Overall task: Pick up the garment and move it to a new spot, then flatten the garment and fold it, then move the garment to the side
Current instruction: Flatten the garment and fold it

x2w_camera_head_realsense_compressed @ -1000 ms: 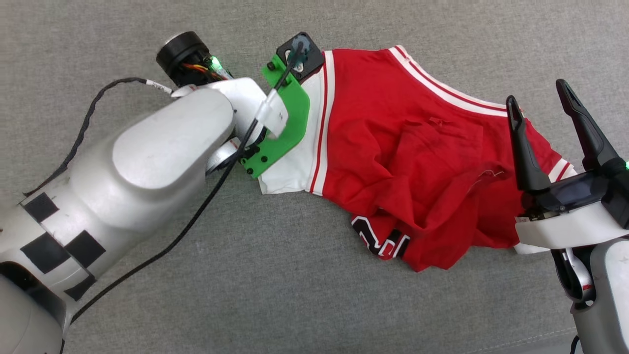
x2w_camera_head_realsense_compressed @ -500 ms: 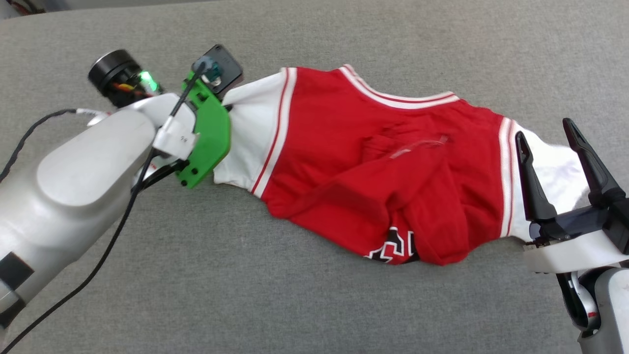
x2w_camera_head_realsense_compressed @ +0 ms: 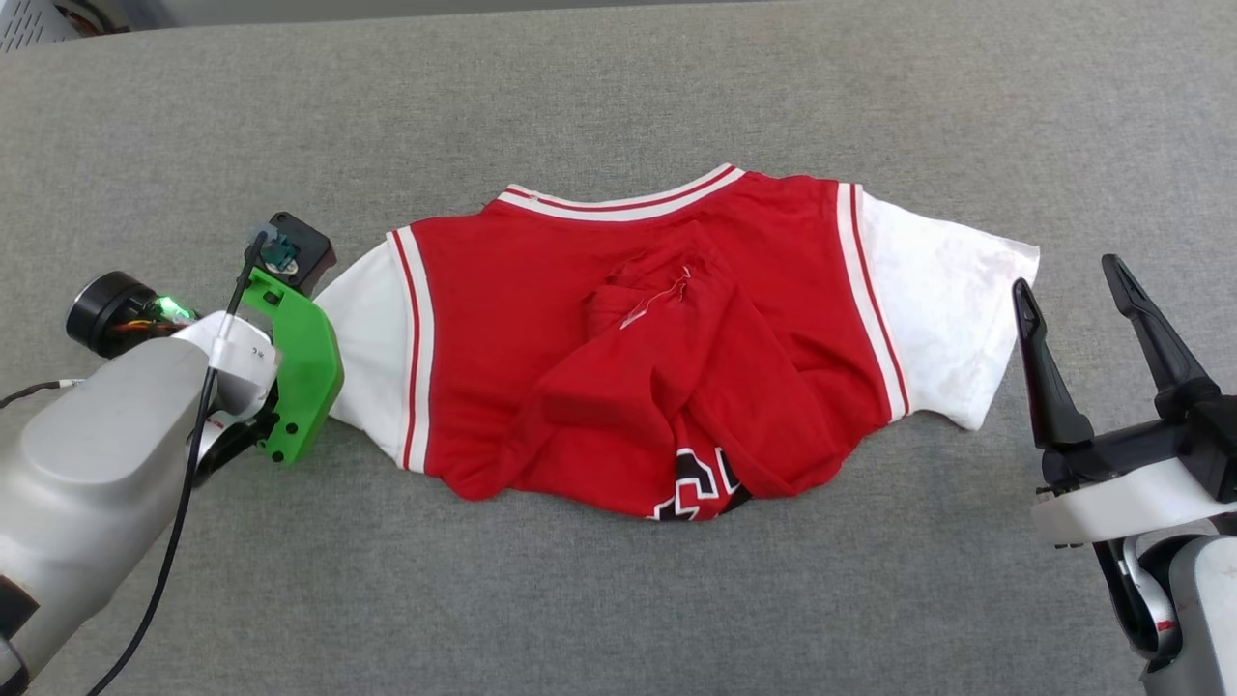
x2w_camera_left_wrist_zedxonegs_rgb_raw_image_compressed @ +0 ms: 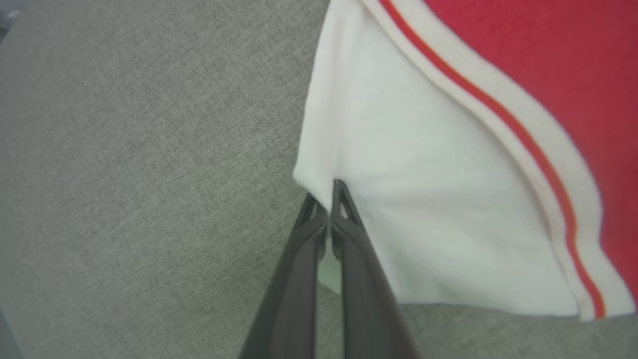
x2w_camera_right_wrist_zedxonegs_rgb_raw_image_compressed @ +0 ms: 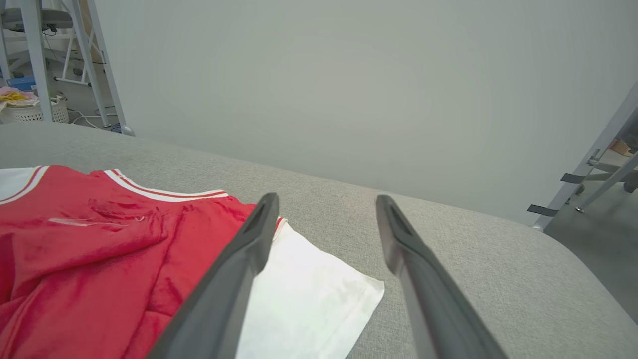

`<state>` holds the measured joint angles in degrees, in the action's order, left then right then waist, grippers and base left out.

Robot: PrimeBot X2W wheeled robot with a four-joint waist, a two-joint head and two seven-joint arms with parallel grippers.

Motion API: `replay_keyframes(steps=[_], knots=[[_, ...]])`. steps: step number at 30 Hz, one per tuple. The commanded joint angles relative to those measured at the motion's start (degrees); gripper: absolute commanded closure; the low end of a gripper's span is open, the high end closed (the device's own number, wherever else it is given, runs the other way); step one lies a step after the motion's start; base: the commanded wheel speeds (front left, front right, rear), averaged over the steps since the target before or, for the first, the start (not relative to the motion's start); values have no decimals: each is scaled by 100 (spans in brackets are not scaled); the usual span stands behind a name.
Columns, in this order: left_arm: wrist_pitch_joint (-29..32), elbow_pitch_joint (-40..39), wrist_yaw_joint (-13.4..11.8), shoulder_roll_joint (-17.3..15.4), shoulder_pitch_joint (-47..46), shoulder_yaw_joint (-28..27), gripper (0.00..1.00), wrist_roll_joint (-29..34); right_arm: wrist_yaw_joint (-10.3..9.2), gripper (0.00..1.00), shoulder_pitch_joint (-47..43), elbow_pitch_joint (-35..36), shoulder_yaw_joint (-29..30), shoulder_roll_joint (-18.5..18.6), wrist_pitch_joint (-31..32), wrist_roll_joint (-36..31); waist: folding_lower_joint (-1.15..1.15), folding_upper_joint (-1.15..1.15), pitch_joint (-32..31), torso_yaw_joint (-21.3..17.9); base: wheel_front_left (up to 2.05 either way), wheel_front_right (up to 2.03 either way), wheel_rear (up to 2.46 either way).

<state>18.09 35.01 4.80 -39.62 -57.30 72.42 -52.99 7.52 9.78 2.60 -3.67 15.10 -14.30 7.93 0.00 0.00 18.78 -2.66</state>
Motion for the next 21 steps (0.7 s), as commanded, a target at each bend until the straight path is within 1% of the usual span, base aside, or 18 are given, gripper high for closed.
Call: replay_keyframes(steps=[1, 3, 4, 5, 6, 11, 14, 17, 21], knots=[[-61, 110, -17, 77, 98, -20, 100, -43, -3, 0, -21, -27, -7, 36, 9, 37, 0, 0, -3, -7, 0, 0, 0], [-165, 232, 7, 181, 89, -26, 100, -42, -3, 0, -16, -65, -13, 51, 27, 58, 0, 0, -37, 0, 0, 0, 0], [-271, 297, 0, 242, 67, -37, 70, -12, -3, 0, -12, -86, -18, 58, 41, 69, 0, 0, -73, 10, 0, 0, 0], [-382, 344, -19, 289, 40, -48, 14, 28, -3, 0, -9, -98, -22, 63, 52, 82, 0, 0, -110, 22, 0, 0, 0], [-548, 395, -61, 338, 2, -65, 0, 94, -3, 0, -3, -106, -28, 74, 69, 107, 0, 0, -153, 35, 0, 0, 0], [-1288, 524, -201, 494, -198, -179, 0, 331, -3, 0, 62, -80, 116, 208, 89, 162, 0, 0, -345, 149, 0, 0, 0], [-1494, 507, -180, 498, -368, -313, 0, 295, -3, 0, 76, -44, 185, 262, 116, 183, 0, 0, -446, 226, 0, 0, 0], [-1360, 434, -82, 436, -538, -464, 0, 85, -3, 0, 41, -13, 214, 269, 146, 191, 0, 0, -512, 276, 0, 0, 0], [-689, 252, 79, 251, -764, -502, 0, -224, -3, 0, -38, -16, 217, 263, 174, 209, 0, 0, -586, 308, 0, 0, 0]])
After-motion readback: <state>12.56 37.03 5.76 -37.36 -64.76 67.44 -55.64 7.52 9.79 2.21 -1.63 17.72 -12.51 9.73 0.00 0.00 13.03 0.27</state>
